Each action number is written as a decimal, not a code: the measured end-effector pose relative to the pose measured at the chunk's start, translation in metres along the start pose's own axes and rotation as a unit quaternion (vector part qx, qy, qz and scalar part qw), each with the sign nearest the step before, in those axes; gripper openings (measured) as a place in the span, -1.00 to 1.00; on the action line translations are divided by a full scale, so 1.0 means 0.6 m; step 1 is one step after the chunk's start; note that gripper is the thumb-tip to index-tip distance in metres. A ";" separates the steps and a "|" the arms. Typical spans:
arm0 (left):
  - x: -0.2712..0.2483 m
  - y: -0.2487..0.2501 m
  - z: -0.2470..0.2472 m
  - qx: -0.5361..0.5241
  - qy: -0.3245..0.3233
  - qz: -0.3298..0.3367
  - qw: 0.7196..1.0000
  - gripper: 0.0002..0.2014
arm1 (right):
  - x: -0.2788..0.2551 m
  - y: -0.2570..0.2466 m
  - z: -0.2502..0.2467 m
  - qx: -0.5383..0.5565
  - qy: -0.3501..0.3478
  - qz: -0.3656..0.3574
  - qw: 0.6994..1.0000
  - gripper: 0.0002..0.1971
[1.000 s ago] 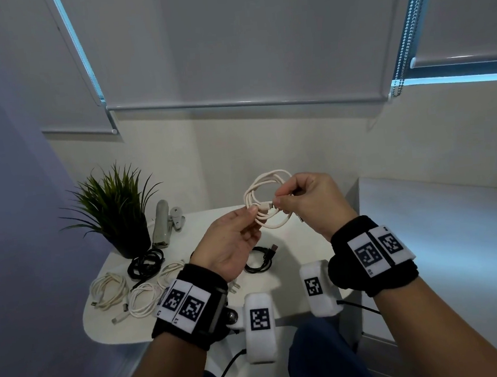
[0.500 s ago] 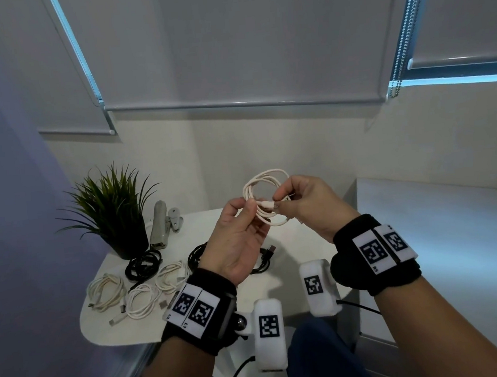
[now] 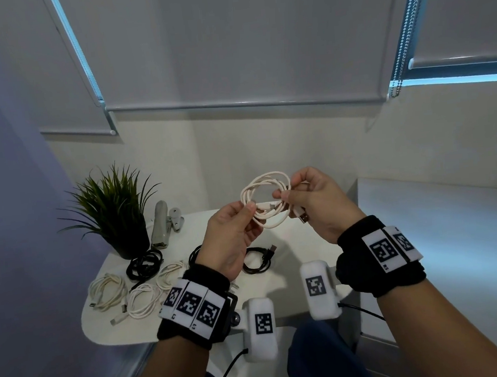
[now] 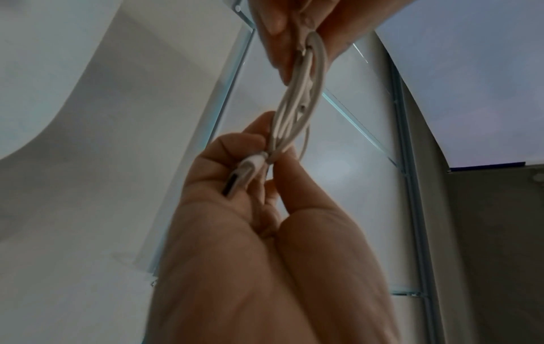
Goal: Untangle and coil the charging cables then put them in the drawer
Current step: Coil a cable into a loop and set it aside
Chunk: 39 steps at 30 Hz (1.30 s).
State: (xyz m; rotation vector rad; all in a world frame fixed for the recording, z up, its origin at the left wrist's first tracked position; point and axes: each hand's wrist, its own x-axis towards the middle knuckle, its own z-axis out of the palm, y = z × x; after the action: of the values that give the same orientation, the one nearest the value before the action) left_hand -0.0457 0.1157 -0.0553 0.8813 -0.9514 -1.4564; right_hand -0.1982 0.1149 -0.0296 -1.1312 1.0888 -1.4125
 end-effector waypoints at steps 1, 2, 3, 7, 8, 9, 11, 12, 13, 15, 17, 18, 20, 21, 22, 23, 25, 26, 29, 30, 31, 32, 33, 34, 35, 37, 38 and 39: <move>0.000 0.001 -0.002 0.004 -0.001 -0.009 1.000 -0.91 | 0.000 0.001 0.000 0.006 0.001 0.004 1.000 -0.72; 0.001 0.001 -0.004 0.010 -0.004 -0.019 1.000 -0.90 | 0.000 0.002 0.000 0.009 0.000 0.005 1.000 -0.72; 0.001 0.002 -0.005 0.020 -0.007 -0.029 0.999 -0.89 | 0.000 0.002 0.001 0.007 -0.001 0.007 1.000 -0.71; 0.003 0.005 -0.010 0.048 -0.015 -0.043 0.998 -0.87 | 0.002 0.007 0.001 -0.020 0.004 0.020 1.000 -0.75; 0.005 0.006 -0.012 0.050 -0.014 -0.040 0.998 -0.86 | 0.002 0.008 0.000 -0.026 0.007 0.023 0.999 -0.77; 0.006 0.007 -0.013 0.048 -0.014 -0.035 0.998 -0.85 | 0.002 0.010 0.000 -0.033 0.011 0.027 0.999 -0.79; 0.009 0.006 -0.015 0.050 -0.010 -0.020 0.999 -0.84 | 0.004 0.014 -0.001 -0.039 0.022 0.038 0.998 -0.82; 0.011 0.004 -0.016 0.059 -0.003 -0.014 0.998 -0.84 | 0.006 0.017 -0.001 -0.035 0.028 0.045 0.998 -0.81; 0.011 0.002 -0.017 0.075 0.006 -0.011 0.997 -0.83 | 0.008 0.021 -0.002 -0.030 0.035 0.052 0.998 -0.81; 0.013 -0.004 -0.019 0.127 0.021 -0.013 0.992 -0.81 | 0.014 0.033 -0.008 -0.031 0.048 0.072 0.996 -0.82; 0.015 -0.013 -0.026 0.222 0.031 -0.013 0.975 -0.75 | 0.018 0.048 -0.017 -0.038 0.063 0.099 0.992 -0.81; 0.015 -0.017 -0.031 0.277 0.033 -0.007 0.960 -0.72 | 0.020 0.056 -0.021 -0.041 0.069 0.113 0.990 -0.81; 0.012 -0.025 -0.040 0.383 0.021 0.004 0.923 -0.69 | 0.022 0.074 -0.031 -0.047 0.078 0.139 0.986 -0.80; 0.009 -0.029 -0.043 0.436 0.006 0.004 0.900 -0.69 | 0.023 0.084 -0.035 -0.054 0.081 0.152 0.984 -0.80; 0.005 -0.031 -0.044 0.491 -0.016 0.000 0.871 -0.71 | 0.023 0.094 -0.039 -0.062 0.085 0.165 0.981 -0.79; 0.000 -0.034 -0.043 0.544 -0.044 -0.006 0.838 -0.72 | 0.023 0.104 -0.042 -0.071 0.091 0.176 0.978 -0.79; -0.010 -0.048 -0.039 0.633 -0.116 -0.026 0.765 -0.71 | 0.020 0.121 -0.050 -0.088 0.101 0.195 0.972 -0.76; -0.014 -0.059 -0.038 0.674 -0.154 -0.038 0.721 -0.69 | 0.018 0.129 -0.053 -0.095 0.102 0.204 0.969 -0.74; -0.018 -0.085 -0.040 0.774 -0.214 -0.088 0.589 -0.66 | 0.009 0.143 -0.062 -0.137 0.094 0.218 0.962 -0.71; -0.017 -0.088 -0.042 0.790 -0.214 -0.102 0.565 -0.65 | 0.008 0.146 -0.066 -0.166 0.090 0.217 0.958 -0.72; -0.014 -0.089 -0.044 0.799 -0.212 -0.113 0.551 -0.64 | 0.008 0.148 -0.069 -0.200 0.088 0.214 0.952 -0.73; -0.012 -0.088 -0.045 0.806 -0.208 -0.121 0.541 -0.62 | 0.008 0.149 -0.071 -0.230 0.085 0.211 0.946 -0.75; -0.009 -0.086 -0.046 0.811 -0.204 -0.124 0.534 -0.59 | 0.009 0.150 -0.072 -0.248 0.082 0.211 0.942 -0.75; -0.007 -0.083 -0.048 0.813 -0.200 -0.126 0.532 -0.58 | 0.010 0.153 -0.072 -0.256 0.078 0.211 0.940 -0.76; -0.005 -0.081 -0.050 0.814 -0.195 -0.129 0.532 -0.57 | 0.011 0.156 -0.071 -0.262 0.074 0.211 0.939 -0.76; -0.003 -0.079 -0.054 0.813 -0.187 -0.134 0.535 -0.57 | 0.013 0.164 -0.069 -0.272 0.064 0.209 0.937 -0.76; -0.004 -0.079 -0.056 0.813 -0.184 -0.136 0.536 -0.57 | 0.011 0.166 -0.066 -0.272 0.058 0.212 0.937 -0.76; -0.005 -0.079 -0.058 0.813 -0.181 -0.135 0.537 -0.57 | 0.009 0.169 -0.063 -0.272 0.051 0.216 0.936 -0.75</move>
State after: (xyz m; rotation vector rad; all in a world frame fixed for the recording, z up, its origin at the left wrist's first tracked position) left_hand -0.0322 0.1183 -0.1127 2.1023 -2.7004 -0.5156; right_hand -0.2201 0.1005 -0.1344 -1.1034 1.7512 -0.8458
